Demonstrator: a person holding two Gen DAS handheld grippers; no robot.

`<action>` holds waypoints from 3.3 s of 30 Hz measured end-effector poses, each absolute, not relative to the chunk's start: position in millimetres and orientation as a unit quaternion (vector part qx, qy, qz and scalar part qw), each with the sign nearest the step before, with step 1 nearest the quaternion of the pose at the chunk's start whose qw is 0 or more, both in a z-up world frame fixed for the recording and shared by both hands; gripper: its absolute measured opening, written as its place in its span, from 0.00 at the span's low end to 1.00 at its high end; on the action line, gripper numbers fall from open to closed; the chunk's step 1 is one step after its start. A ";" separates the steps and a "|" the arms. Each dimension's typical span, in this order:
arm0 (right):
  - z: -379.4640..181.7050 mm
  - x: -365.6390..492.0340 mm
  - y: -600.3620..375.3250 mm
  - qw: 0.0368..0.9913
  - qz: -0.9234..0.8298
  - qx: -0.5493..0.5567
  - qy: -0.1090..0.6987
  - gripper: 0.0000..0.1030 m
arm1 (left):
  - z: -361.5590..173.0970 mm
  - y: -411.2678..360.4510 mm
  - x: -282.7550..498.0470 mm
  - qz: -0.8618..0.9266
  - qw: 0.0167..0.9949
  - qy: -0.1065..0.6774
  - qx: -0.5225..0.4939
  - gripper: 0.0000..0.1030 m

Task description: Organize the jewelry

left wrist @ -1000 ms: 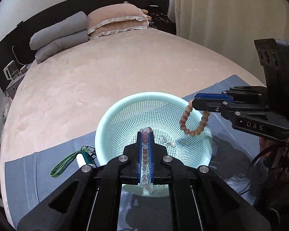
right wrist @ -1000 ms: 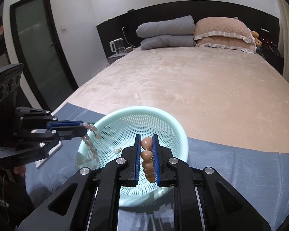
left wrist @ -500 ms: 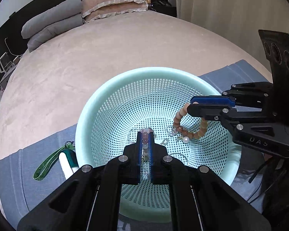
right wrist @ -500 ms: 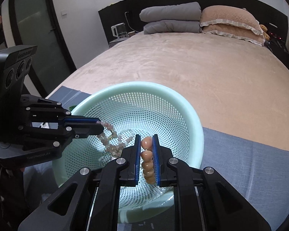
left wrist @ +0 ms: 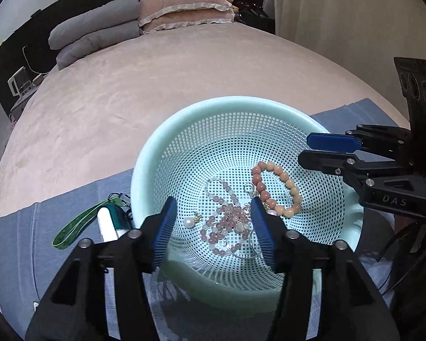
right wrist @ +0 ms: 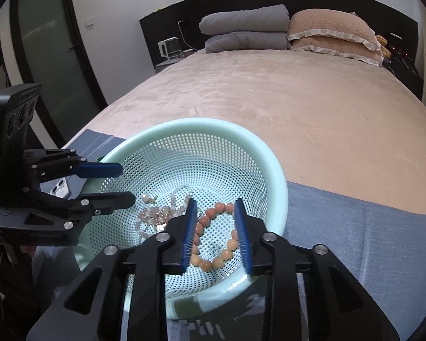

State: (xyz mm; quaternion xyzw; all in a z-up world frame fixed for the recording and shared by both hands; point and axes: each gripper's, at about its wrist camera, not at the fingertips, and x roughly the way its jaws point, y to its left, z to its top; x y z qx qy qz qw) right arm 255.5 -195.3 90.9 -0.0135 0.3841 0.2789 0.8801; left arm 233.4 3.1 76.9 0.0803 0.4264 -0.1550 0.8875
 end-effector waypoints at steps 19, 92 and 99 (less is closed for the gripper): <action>100.4 218.6 -229.0 0.918 0.199 0.005 0.343 0.85 | 99.8 31.6 183.9 -0.067 0.924 0.371 0.060 0.94; 65.7 -4.6 -272.0 0.957 0.086 -0.034 0.275 0.92 | 62.8 -18.6 -31.7 -0.025 0.970 0.235 0.063 0.95; 65.9 -4.8 -272.5 0.957 0.086 -0.030 0.276 0.92 | 60.0 -17.5 -29.5 -0.023 0.968 0.241 0.064 0.95</action>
